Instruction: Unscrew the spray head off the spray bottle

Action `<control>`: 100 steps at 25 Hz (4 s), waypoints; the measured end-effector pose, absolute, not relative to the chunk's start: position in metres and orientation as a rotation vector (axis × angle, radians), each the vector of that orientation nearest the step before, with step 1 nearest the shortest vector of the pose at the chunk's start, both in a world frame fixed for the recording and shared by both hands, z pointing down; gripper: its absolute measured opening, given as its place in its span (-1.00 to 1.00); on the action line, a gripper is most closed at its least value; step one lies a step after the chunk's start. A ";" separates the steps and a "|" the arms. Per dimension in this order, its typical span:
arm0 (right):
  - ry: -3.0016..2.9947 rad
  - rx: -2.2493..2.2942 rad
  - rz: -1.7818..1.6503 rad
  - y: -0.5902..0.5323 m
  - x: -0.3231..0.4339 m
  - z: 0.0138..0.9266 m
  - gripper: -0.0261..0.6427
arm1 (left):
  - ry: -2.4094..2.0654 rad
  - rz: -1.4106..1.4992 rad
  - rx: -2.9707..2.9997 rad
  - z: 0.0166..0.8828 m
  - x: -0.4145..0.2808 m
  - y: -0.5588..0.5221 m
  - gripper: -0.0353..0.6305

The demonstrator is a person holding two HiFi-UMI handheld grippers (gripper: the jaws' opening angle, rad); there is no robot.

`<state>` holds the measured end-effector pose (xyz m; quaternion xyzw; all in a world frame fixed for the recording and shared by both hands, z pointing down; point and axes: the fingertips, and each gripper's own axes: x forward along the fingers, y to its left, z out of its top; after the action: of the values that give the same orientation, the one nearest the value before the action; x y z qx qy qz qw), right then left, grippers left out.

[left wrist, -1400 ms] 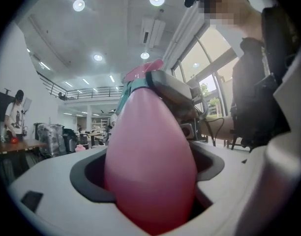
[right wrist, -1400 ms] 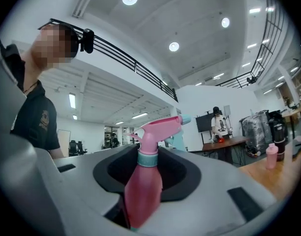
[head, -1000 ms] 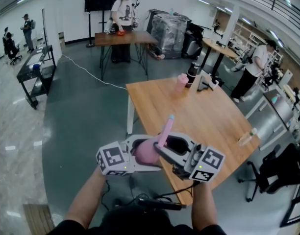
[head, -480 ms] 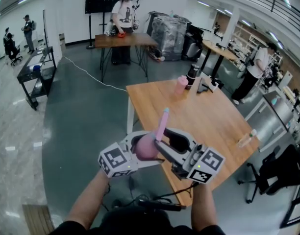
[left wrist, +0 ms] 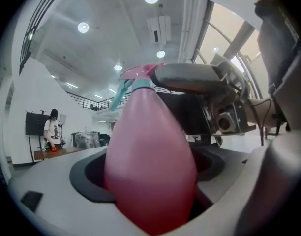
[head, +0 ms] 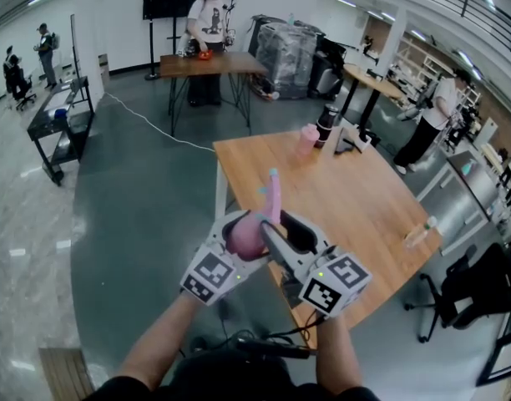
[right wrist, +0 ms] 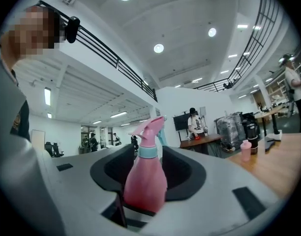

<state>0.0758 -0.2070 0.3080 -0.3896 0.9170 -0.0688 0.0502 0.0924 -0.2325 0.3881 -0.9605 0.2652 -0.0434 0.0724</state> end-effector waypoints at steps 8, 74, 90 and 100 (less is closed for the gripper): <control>2.734 -1.259 -0.300 -0.214 0.076 0.312 -0.39 | 0.890 -0.231 -2.797 0.396 0.096 -0.237 0.43; 2.822 -1.271 -0.251 -0.201 0.079 0.320 -0.44 | 0.723 -0.123 -2.956 0.401 0.100 -0.224 0.43; 2.757 -1.380 -0.306 -0.210 0.076 0.324 -0.45 | 0.867 -0.234 -2.841 0.410 0.097 -0.230 0.43; 2.876 -1.174 -0.251 -0.199 0.076 0.321 -0.52 | 0.611 -0.188 -2.947 0.406 0.102 -0.210 0.43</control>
<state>0.0761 -0.1990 0.3214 -0.3767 0.9227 -0.0805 0.0124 0.1015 -0.2103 0.4057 -0.9754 0.2021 -0.0622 0.0629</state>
